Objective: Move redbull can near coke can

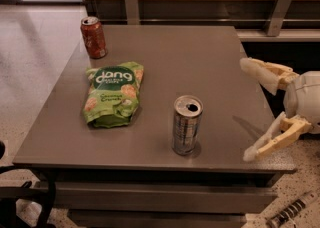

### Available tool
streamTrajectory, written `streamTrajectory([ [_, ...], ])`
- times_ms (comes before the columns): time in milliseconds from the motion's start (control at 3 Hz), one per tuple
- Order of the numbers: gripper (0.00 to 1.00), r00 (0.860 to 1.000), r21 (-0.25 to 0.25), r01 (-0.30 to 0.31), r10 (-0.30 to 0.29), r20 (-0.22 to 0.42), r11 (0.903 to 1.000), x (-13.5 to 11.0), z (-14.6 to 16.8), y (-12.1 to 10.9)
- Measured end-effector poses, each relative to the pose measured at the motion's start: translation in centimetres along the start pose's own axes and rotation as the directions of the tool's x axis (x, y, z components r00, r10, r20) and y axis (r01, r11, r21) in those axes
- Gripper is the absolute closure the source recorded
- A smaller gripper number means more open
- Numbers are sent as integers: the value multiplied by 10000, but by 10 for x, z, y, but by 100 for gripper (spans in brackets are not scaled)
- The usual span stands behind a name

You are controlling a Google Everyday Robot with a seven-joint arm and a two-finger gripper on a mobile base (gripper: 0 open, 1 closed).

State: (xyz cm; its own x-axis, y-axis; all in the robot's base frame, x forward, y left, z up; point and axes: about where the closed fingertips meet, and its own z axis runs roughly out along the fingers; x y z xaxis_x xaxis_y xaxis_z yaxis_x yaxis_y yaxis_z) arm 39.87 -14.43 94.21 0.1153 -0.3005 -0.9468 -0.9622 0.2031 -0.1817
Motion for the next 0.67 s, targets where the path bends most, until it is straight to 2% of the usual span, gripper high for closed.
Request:
streamTrajectory([
  [333,0,9999,-29,16,-15,124,10000,-6,2,0],
  [667,0,9991,59,-188,190,-391,9998,5,16,1],
])
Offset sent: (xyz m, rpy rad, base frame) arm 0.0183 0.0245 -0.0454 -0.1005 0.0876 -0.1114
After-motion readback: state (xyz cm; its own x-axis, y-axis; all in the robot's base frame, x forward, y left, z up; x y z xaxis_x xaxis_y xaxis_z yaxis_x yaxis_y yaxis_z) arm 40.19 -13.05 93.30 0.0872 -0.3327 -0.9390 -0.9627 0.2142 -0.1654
